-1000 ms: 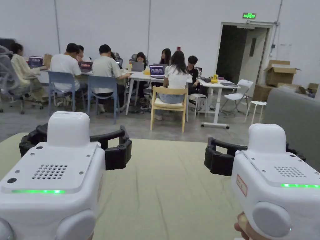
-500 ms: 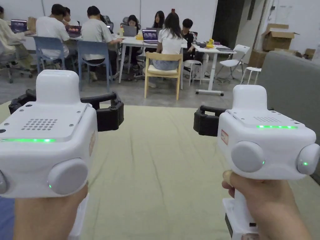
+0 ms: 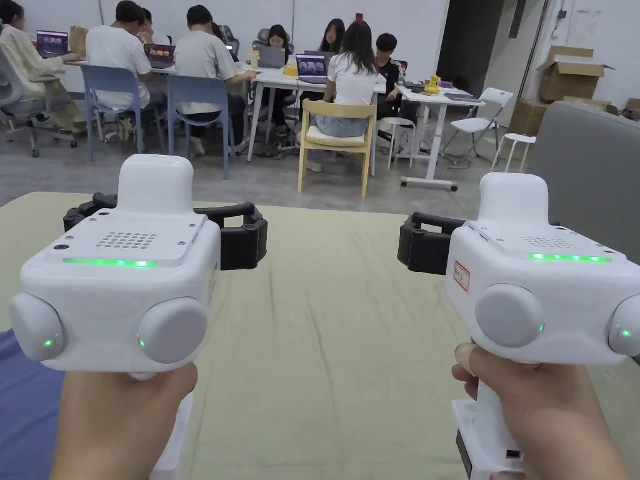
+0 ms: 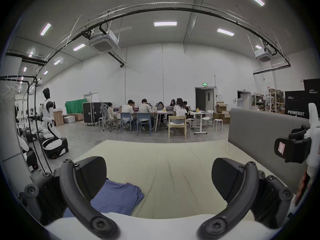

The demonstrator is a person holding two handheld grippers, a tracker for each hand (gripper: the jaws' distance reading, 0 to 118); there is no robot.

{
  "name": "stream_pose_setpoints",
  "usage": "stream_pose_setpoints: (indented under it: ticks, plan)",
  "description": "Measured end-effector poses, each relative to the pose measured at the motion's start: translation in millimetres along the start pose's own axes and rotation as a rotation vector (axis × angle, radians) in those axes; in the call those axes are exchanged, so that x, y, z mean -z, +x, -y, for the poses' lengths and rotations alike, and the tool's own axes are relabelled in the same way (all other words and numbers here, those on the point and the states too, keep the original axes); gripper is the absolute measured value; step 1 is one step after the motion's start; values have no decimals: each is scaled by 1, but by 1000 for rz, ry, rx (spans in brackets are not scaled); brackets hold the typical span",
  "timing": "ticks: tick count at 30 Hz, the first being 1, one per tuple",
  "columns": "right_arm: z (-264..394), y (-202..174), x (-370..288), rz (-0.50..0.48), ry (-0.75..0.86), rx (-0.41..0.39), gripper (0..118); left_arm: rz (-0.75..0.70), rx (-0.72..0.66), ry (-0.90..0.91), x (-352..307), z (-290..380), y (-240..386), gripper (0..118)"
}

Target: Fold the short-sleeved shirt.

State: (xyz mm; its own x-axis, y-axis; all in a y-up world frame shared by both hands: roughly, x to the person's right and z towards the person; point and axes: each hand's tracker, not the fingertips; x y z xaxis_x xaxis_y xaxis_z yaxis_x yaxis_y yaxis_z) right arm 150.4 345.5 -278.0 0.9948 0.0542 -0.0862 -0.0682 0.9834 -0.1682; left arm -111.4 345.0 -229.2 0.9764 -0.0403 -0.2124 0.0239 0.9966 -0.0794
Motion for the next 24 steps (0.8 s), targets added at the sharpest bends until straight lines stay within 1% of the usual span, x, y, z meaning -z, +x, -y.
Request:
stream_pose_setpoints:
  ticks: [5,8,9,12,18,24]
  plan:
    - [2,0,-1,5,-3,-2,118,5,-17,-25,2,-1,0,118]
    - [2,-1,-7,-11,1,5,118,6,-12,-34,4,-1,3,118]
    - [4,-2,-8,-14,6,9,118,-22,-6,-42,4,-1,4,118]
    - [9,-1,-9,-22,12,14,118,-14,-10,-53,5,1,4,118]
    - [9,-2,-10,-14,13,-2,118,2,-35,-67,9,5,1,118]
    - [10,-2,-9,-5,22,21,118,13,-24,-59,7,4,2,118]
